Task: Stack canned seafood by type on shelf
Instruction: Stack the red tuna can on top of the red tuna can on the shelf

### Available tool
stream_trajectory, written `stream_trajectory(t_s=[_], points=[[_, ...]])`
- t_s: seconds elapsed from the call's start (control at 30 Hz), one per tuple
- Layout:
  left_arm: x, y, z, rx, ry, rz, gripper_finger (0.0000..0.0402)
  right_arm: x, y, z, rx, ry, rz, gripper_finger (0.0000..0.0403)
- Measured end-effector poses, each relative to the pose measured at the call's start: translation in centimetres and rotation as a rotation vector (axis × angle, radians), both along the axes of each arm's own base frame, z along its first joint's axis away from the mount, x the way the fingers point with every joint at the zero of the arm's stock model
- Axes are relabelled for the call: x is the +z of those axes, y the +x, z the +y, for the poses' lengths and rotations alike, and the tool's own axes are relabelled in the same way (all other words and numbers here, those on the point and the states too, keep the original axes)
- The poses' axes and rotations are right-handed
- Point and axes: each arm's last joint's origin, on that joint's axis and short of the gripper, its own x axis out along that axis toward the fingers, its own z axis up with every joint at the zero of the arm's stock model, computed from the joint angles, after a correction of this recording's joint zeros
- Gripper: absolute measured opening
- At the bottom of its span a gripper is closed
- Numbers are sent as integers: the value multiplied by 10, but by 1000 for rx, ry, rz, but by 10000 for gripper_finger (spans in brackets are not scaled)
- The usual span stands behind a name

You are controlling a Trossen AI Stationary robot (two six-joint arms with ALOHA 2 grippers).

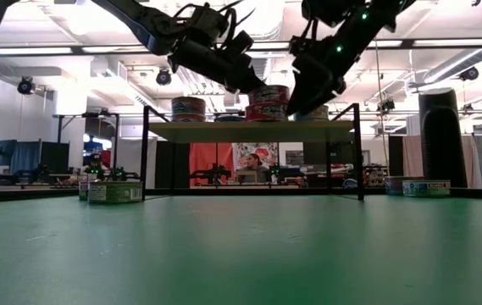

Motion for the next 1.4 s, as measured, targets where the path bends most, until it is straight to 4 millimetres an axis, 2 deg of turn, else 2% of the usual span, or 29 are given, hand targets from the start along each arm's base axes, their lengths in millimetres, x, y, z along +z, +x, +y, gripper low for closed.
stream_trajectory(t_s=[0.17,0.37,0.6,0.83,1.07,1.23,1.4], points=[[15,-11,-6,-4,-1,10,0,6,-4,6,0,10,-20,400],[45,-32,-16,-8,17,5,0,5,-5,9,-9,30,-15,400],[50,-59,-40,-44,-28,129,0,4,-7,16,-7,50,-5,400],[32,-79,-70,-77,-51,34,0,4,-7,30,4,31,2,400],[-19,-91,-73,-26,-112,-50,0,-2,-3,39,-21,87,-7,400],[-37,-88,-71,5,-126,7,0,-2,-2,42,-22,94,-18,400],[-38,-72,-63,27,-131,39,0,-2,6,38,-75,6,-124,400]])
